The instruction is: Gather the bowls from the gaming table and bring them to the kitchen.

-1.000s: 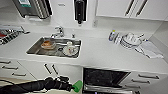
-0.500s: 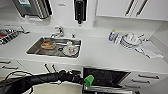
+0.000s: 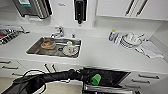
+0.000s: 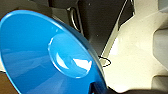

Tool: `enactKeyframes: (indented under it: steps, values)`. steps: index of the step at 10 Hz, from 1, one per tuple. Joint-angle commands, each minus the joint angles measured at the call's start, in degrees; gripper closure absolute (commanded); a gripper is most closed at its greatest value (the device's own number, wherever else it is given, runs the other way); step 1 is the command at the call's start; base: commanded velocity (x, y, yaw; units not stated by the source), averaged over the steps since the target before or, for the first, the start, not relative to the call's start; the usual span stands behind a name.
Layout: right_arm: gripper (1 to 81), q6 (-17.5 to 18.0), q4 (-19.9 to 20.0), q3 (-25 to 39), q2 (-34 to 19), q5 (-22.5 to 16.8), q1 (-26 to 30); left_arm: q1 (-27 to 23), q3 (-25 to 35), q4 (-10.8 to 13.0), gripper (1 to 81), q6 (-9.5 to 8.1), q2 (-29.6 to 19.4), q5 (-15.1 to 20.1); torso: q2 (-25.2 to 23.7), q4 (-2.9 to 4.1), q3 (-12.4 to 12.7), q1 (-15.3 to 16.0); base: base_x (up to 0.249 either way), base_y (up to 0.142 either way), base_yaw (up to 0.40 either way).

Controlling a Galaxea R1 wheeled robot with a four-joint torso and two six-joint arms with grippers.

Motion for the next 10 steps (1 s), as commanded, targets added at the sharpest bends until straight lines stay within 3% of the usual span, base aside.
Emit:
enactKeyframes:
  steps: [1,4,8,9,10]
  values:
    - [81.1,-0.25,-0.54,0.24,-1.26,-3.95,-0.34,-10.56,-1.62,-0.04,81.1,-0.05,2.99,0.54,0.0,0.0,0.0,0.0,0.0,0.0,0.0]
    - [81.1,-0.25,-0.54,0.24,-1.26,-3.87,-0.34,-12.76,-5.4,0.05,81.1,0.04,6.24,0.72,0.0,0.0,-0.02,0.0,0.0,0.0,0.0]
    - [81.1,-0.51,-0.63,0.5,-0.82,-3.95,0.01,-12.93,-6.11,0.13,81.1,0.12,7.21,1.07,0.02,0.0,-0.02,0.02,0.0,0.0,0.0]
    - [81.1,-0.6,-0.63,0.5,-0.82,-3.95,0.01,-12.93,-5.93,0.13,1.0,0.12,7.3,1.07,0.02,0.0,-0.02,0.02,0.0,0.0,0.0]
    - [81.1,-0.6,-0.71,0.42,-0.82,-3.95,0.01,-12.85,-5.84,0.22,1.0,0.12,7.3,1.07,0.02,0.0,-0.02,0.05,0.0,0.0,0.0]
